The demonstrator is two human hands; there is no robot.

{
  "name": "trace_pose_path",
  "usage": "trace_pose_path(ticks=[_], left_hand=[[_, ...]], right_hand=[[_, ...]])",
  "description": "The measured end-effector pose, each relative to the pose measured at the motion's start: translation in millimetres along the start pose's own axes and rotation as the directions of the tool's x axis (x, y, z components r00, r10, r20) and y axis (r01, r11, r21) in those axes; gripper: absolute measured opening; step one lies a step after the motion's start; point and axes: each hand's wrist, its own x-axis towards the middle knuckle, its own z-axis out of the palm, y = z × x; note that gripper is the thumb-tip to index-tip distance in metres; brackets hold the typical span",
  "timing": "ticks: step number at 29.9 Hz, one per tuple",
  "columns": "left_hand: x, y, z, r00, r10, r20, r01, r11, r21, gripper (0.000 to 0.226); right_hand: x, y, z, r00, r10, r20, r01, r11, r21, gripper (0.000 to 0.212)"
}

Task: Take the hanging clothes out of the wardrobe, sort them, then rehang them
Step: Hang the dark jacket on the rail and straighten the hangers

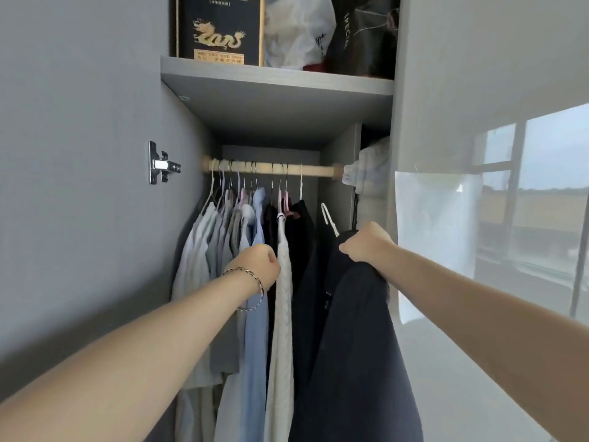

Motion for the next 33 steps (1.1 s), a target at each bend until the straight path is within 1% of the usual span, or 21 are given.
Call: trace_pose_path(ticks=[1,2,3,4,5,6,7,8,9,11,13,15,17,19,21,22,24,26,28,31,33], left_hand=[[11,1,-3,1.000,0.013,-0.006,-0.013,1.000,-0.008,0.022],[19,1,-5,1.000,0.026,-0.012,-0.026,1.000,-0.013,0.023],[29,2,-7,0.999,0.036,-0.024,-0.036,0.999,-0.012,0.025],[37,1,-9,0.998,0.047,-0.045,-0.047,0.999,-0.008,0.025],[43,0,-11,0.996,0.052,-0.068,-0.052,0.999,-0.003,0.024],[50,-2,-12,0.994,0.055,-0.097,-0.056,0.998,-0.001,0.023],[57,-3,-13,0.992,0.048,-0.120,-0.049,0.999,-0.005,0.023],[62,-4,-14,0.990,0.043,-0.131,-0.045,0.999,-0.011,0.024],[67,-4,-15,0.990,0.041,-0.134,-0.043,0.999,-0.010,0.024],[78,-4,-16,0.987,0.049,-0.151,-0.049,0.999,0.006,0.024],[88,-1,-20,0.981,0.054,-0.188,-0.054,0.999,0.003,0.026],[95,1,-22,0.974,0.059,-0.217,-0.058,0.998,0.014,0.025],[100,2,-22,0.968,0.068,-0.241,-0.058,0.997,0.048,0.025],[106,0,-21,0.968,0.066,-0.242,-0.053,0.997,0.062,0.023],[113,-3,-21,0.969,0.041,-0.246,-0.030,0.998,0.049,0.023],[116,-4,-21,0.968,0.027,-0.248,-0.018,0.999,0.036,0.023],[119,-5,-20,0.972,0.009,-0.236,-0.005,1.000,0.015,0.024],[122,-6,-18,0.974,0.001,-0.227,0.001,1.000,0.005,0.024],[123,-9,-17,0.974,-0.004,-0.228,0.003,1.000,-0.002,0.024],[123,-12,-14,0.973,-0.011,-0.232,0.008,1.000,-0.011,0.023],[121,-13,-15,0.973,-0.018,-0.230,0.012,1.000,-0.026,0.023]], right_hand=[[8,-8,-3,1.000,-0.006,0.017,0.004,0.995,0.105,0.028],[12,-14,-4,0.999,-0.031,0.030,0.027,0.994,0.107,0.030],[16,-23,-7,0.999,-0.041,0.009,0.040,0.995,0.091,0.029],[24,-22,-9,0.991,-0.120,0.065,0.119,0.993,0.008,0.027],[31,-23,-11,0.991,-0.131,0.038,0.134,0.985,-0.104,0.024],[39,-19,-8,0.992,-0.124,0.024,0.125,0.990,-0.066,0.022],[52,-16,-6,0.998,-0.066,-0.009,0.066,0.998,0.013,0.018],[64,-14,-6,0.998,-0.017,-0.067,0.027,0.988,0.151,0.016],[75,-10,-4,0.995,0.012,-0.096,0.012,0.968,0.249,0.025],[92,-8,-3,0.989,0.015,-0.144,0.031,0.951,0.308,0.039],[116,-10,1,0.976,-0.019,-0.218,0.091,0.941,0.325,0.042],[136,-19,5,0.960,-0.081,-0.268,0.164,0.938,0.305,0.032],[156,-33,7,0.942,-0.107,-0.319,0.217,0.917,0.335,0.022],[174,-45,8,0.933,-0.091,-0.348,0.233,0.890,0.392,0.022],[194,-53,14,0.936,-0.064,-0.345,0.228,0.859,0.458,0.021],[202,-53,20,0.947,-0.058,-0.317,0.210,0.858,0.469,0.024],[215,-49,40,0.977,-0.060,-0.205,0.149,0.882,0.448,0.036],[225,-39,64,0.993,-0.034,-0.111,0.080,0.895,0.439,0.039],[227,-34,85,0.998,0.020,-0.064,0.015,0.870,0.492,0.039],[223,-41,101,0.986,0.057,-0.155,0.041,0.825,0.564,0.032],[218,-47,105,0.967,0.124,-0.222,0.041,0.786,0.616,0.028]])
